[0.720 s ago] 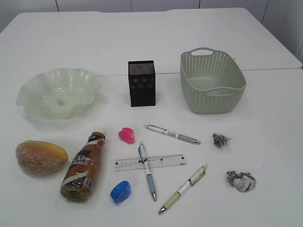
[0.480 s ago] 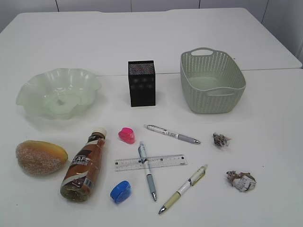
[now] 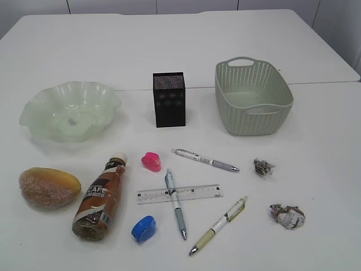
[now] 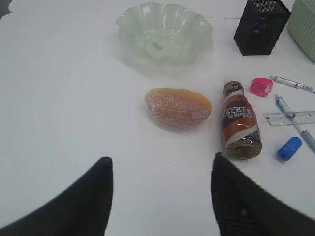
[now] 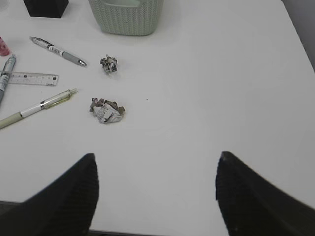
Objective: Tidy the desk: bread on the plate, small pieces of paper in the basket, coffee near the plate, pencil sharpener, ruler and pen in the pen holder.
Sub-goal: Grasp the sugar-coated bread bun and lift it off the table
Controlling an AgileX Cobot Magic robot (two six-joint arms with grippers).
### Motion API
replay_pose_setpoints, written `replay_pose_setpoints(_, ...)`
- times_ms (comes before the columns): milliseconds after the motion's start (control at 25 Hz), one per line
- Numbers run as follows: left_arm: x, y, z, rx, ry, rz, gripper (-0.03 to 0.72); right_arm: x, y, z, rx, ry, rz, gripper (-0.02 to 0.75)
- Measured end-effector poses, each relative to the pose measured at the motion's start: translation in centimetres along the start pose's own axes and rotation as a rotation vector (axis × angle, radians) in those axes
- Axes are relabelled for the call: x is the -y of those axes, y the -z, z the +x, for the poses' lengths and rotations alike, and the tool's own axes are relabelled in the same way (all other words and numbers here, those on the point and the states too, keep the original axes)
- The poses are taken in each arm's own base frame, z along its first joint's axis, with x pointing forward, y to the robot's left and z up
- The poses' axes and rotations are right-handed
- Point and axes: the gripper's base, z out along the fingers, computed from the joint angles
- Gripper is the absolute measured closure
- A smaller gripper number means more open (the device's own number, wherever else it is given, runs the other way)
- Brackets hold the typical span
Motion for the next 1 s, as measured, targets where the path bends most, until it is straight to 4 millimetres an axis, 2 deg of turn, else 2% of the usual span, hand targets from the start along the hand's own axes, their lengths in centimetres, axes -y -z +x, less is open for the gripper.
replay_pose_setpoints(1000,0.00,0.00,0.00,0.000,0.000,0.000,0.232,-0.06,0.00,-0.02,0.003,-0.017,-0.007,0.192)
